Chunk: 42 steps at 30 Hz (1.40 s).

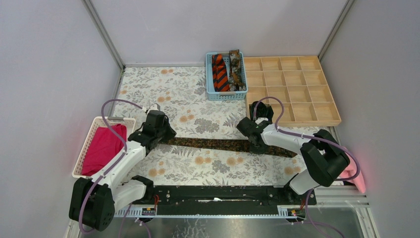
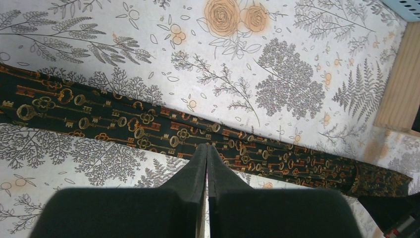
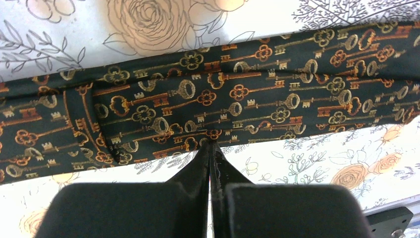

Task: Roll the ties
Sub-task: Flatten out the tie at the center of the board.

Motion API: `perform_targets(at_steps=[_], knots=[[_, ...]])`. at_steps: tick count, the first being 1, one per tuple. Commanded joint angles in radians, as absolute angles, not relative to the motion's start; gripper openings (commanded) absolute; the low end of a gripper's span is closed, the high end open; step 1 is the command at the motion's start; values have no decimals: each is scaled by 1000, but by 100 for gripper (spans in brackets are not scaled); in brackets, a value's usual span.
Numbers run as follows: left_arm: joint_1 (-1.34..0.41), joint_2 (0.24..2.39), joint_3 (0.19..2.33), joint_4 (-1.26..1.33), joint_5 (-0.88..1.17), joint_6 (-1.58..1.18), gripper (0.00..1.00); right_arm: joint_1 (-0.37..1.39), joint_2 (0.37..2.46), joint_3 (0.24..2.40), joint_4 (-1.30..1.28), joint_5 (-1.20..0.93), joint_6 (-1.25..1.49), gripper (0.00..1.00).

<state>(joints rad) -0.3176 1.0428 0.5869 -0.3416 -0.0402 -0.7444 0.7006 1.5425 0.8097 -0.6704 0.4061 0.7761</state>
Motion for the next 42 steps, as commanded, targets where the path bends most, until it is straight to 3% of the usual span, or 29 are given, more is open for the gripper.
perform_targets(at_steps=[1, 9, 18, 26, 42], knots=[[-310, 1034, 562, -296, -5, -717, 3, 699, 1594, 816, -821, 520, 921, 0], [-310, 1021, 537, -281, 60, -708, 3, 667, 1571, 782, -975, 592, 1105, 0], [-311, 1019, 519, -255, 81, -715, 2, 698, 1298, 787, -756, 472, 947, 0], [-310, 1050, 528, -242, 78, -711, 2, 703, 1494, 869, -677, 403, 870, 0], [-311, 1072, 515, -218, 87, -706, 2, 709, 1631, 952, -642, 400, 854, 0]])
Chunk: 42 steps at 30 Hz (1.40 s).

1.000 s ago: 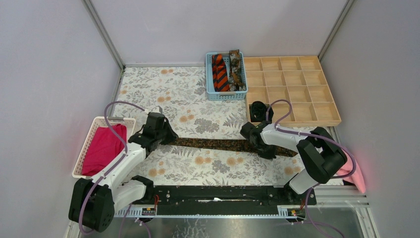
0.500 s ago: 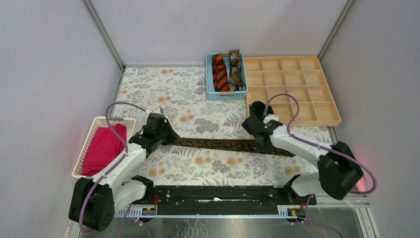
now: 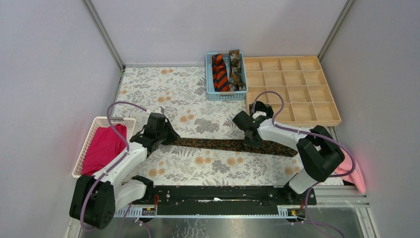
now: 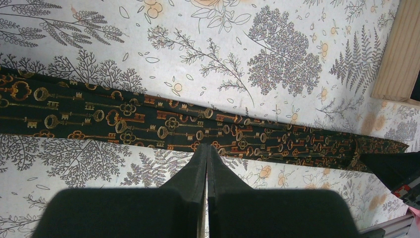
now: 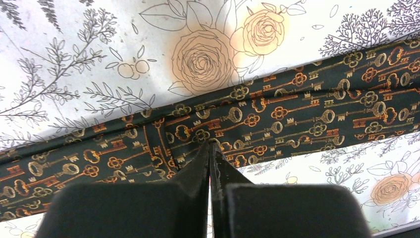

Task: Roll the ties
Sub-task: Flatten out the tie at the center of the board.

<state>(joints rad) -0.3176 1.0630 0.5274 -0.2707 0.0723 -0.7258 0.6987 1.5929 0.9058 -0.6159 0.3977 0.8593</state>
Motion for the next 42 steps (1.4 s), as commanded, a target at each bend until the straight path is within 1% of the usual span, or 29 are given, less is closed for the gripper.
perform_targets(at_steps=[1, 5, 10, 18, 21, 30, 38, 42], knots=[[-311, 1073, 517, -219, 86, -706, 2, 709, 1643, 954, -647, 400, 859, 0], [-310, 1074, 517, -219, 86, -704, 2, 710, 1649, 927, -639, 366, 875, 0], [-311, 1079, 515, -214, 88, -704, 2, 736, 1555, 882, -631, 383, 889, 0], [-310, 1090, 511, -201, 90, -704, 1, 778, 1483, 910, -638, 507, 871, 0], [-309, 1092, 512, -199, 86, -706, 1, 799, 1468, 911, -629, 504, 865, 0], [-311, 1102, 523, -206, 77, -704, 1, 806, 1515, 884, -612, 479, 882, 0], [-310, 1098, 518, -204, 75, -704, 1, 806, 1607, 890, -614, 455, 915, 0], [-311, 1097, 520, -206, 76, -704, 1, 806, 1675, 904, -662, 450, 964, 0]])
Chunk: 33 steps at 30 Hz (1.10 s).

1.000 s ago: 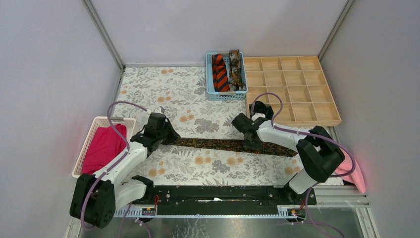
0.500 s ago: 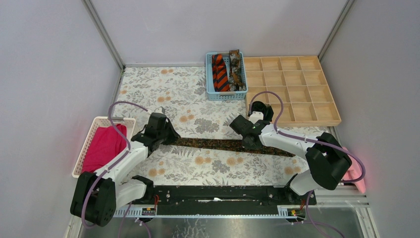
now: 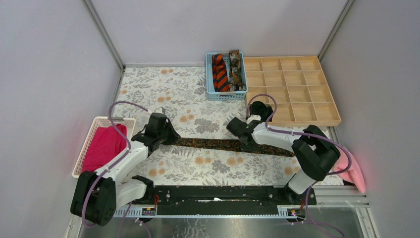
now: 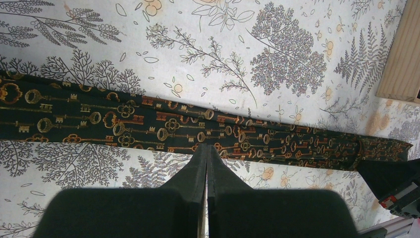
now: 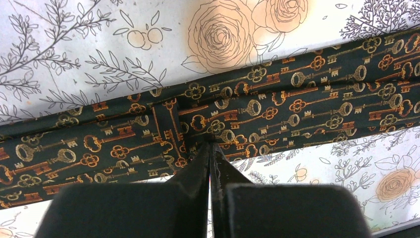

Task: Roll the ties
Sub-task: Flatten out the tie at the center of the board.

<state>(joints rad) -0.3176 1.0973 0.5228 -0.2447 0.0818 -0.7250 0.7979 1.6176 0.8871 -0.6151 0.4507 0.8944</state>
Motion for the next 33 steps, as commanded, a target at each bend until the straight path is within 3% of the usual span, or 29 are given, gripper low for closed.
perform_targets(at_steps=[1, 9, 21, 33], knots=[[-309, 1097, 521, -207, 77, -704, 1, 805, 1691, 908, -683, 457, 990, 0], [-310, 1093, 518, -209, 76, -704, 1, 796, 1836, 982, -981, 511, 1217, 0], [-311, 1081, 509, -212, 78, -707, 1, 633, 1752, 845, -954, 498, 1283, 0], [-310, 1109, 507, -197, 83, -709, 1, 461, 1775, 925, -926, 594, 1166, 0]])
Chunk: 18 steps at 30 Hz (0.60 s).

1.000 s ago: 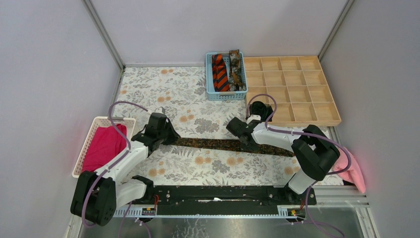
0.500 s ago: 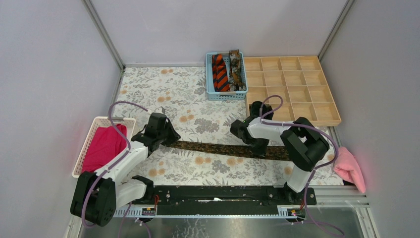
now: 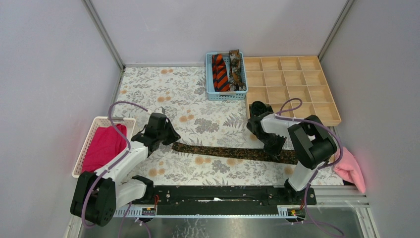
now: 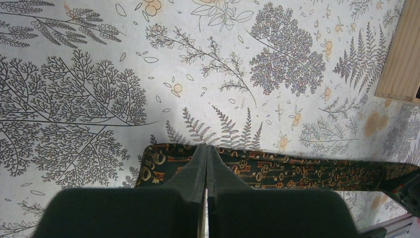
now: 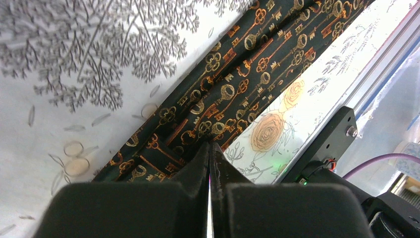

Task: Roll the ties
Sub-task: Flatten out the tie at the center of the board.

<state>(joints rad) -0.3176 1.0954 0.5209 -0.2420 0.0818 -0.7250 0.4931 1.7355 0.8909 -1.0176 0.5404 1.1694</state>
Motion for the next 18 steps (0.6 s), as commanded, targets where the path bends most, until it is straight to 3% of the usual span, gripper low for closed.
perform_targets(at_steps=[1, 11, 18], knots=[[-311, 1110, 507, -195, 84, -709, 1, 454, 1786, 929, -919, 597, 1165, 0], [-310, 1142, 513, -179, 86, -707, 1, 418, 1816, 968, -762, 637, 1022, 0], [-310, 1172, 514, -166, 90, -710, 0, 402, 1850, 1100, -817, 684, 979, 0]])
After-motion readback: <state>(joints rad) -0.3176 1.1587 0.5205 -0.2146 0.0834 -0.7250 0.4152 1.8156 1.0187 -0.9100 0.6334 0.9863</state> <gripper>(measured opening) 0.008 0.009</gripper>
